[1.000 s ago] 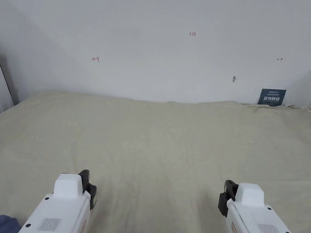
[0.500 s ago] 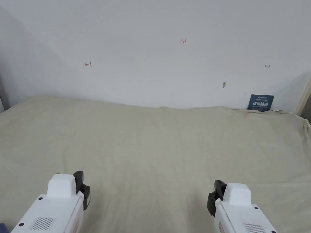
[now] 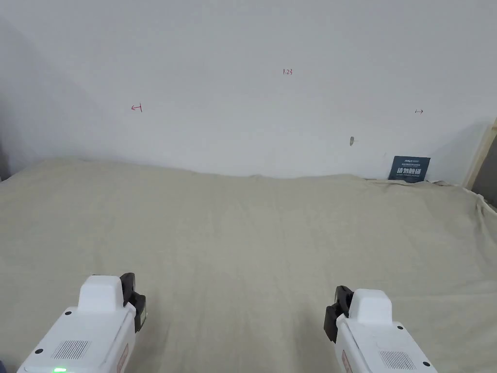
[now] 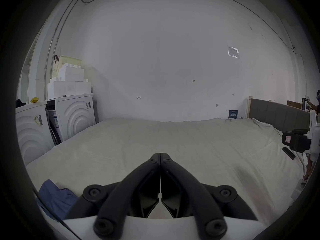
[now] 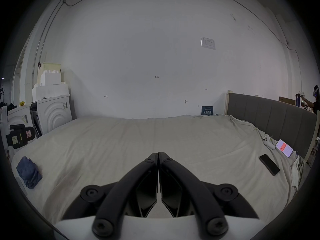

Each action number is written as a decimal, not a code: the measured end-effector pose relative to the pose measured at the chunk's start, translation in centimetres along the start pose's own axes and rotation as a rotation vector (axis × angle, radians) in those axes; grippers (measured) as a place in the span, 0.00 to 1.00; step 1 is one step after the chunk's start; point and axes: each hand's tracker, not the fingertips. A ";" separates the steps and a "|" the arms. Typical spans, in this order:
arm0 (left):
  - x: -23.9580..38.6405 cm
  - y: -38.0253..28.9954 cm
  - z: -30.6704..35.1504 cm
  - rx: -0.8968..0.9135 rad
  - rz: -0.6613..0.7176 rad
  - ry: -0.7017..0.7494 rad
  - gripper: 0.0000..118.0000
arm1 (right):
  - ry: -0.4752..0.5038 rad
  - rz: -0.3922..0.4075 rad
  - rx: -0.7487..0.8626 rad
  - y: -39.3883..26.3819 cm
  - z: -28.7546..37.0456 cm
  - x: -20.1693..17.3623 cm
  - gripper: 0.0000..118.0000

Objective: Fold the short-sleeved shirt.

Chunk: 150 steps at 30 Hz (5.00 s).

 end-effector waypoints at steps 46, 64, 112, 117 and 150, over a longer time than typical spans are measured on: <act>-2.0 1.4 -1.6 0.068 0.292 0.084 1.00 | -0.059 -0.202 -0.145 2.8 -2.3 1.3 0.93; -0.4 2.2 -0.8 0.049 0.060 0.109 1.00 | -0.144 -0.137 -0.211 2.7 -2.5 0.2 0.93; 0.2 2.7 -0.8 -0.011 0.030 0.021 1.00 | -0.027 -0.270 -0.272 3.3 -2.6 1.5 0.93; 0.1 2.7 -0.8 -0.006 0.029 0.025 1.00 | -0.038 -0.267 -0.266 3.3 -2.7 1.4 0.93; -0.2 2.1 -1.4 0.067 -0.002 0.035 1.00 | -0.034 -0.076 0.005 2.3 -2.1 -0.5 0.93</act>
